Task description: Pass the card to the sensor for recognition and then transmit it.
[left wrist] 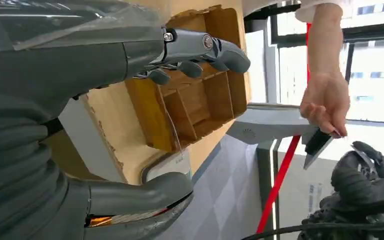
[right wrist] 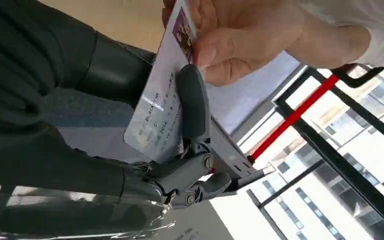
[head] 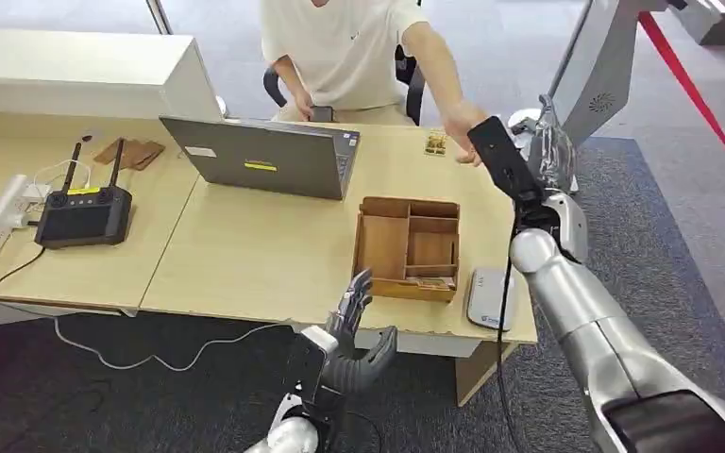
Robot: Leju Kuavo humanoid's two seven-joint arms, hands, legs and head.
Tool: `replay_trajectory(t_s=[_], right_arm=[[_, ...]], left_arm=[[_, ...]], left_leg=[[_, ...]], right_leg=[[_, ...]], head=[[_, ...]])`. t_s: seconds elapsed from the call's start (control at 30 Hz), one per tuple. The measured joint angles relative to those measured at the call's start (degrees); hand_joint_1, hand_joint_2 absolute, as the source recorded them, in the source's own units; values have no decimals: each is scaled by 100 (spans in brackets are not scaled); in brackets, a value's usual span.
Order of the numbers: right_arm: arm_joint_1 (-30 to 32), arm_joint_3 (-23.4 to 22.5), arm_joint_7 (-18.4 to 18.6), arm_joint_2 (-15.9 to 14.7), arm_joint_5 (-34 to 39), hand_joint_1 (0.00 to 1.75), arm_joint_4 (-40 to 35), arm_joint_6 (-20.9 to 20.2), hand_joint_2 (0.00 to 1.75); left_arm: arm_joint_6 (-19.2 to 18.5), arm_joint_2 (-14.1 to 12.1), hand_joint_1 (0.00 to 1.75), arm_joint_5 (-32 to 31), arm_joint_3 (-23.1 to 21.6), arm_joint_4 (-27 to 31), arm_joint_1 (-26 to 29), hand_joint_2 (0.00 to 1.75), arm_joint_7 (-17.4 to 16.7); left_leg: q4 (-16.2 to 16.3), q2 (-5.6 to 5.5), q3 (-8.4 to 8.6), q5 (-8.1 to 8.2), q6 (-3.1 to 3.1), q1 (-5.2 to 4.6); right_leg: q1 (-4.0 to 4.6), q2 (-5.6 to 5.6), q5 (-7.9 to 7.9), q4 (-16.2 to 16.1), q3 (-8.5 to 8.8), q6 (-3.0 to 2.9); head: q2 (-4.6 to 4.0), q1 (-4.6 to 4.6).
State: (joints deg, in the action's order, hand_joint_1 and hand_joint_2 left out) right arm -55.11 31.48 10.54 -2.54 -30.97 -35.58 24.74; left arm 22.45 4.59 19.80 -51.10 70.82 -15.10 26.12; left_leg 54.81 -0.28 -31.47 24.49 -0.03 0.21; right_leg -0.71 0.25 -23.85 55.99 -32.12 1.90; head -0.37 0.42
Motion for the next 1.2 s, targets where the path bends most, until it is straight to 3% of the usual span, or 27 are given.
replay_trajectory(t_s=[0.23,0.27,0.3,0.57,0.7,1.03,1.2], right_arm=[[-147,164,96,59,-129,169,496,-48,175],[-159,184,96,66,-140,35,531,-48,175],[-172,196,96,81,-151,0,579,-46,175],[-213,299,-79,155,73,0,789,158,175],[-232,304,-428,183,500,0,845,251,175],[-44,207,-1712,326,2016,0,467,538,175],[183,205,-1777,354,2260,0,56,606,175]], left_arm=[[-11,4,0,33,0,-39,0,175,-2],[-11,4,0,37,0,-42,0,175,-2],[-11,4,0,42,0,-48,0,175,-2],[101,0,0,83,0,-66,3,175,-28],[131,-9,0,81,0,-66,14,175,-28],[363,-85,0,4,31,-57,119,175,-28],[422,-133,0,-20,52,-26,175,175,-28]], left_leg=[[1,-5,-6,0,0,0],[1,-5,-8,0,0,0],[2,-6,-9,1,0,0],[1,-2,-8,4,1,0],[2,-2,-7,1,0,0],[1,-2,-3,0,-1,1],[1,-1,-3,1,-1,1]], right_leg=[[0,-4,-1,1,-4,1],[0,-4,-2,0,-4,2],[0,-4,-2,0,-5,2],[0,-3,-5,0,-5,1],[0,-3,-2,0,-4,2],[1,-3,-2,4,-2,1],[1,-2,-2,3,-3,1]], head=[[0,-2],[0,0],[0,0],[0,0],[0,-2],[0,0],[0,-2]])
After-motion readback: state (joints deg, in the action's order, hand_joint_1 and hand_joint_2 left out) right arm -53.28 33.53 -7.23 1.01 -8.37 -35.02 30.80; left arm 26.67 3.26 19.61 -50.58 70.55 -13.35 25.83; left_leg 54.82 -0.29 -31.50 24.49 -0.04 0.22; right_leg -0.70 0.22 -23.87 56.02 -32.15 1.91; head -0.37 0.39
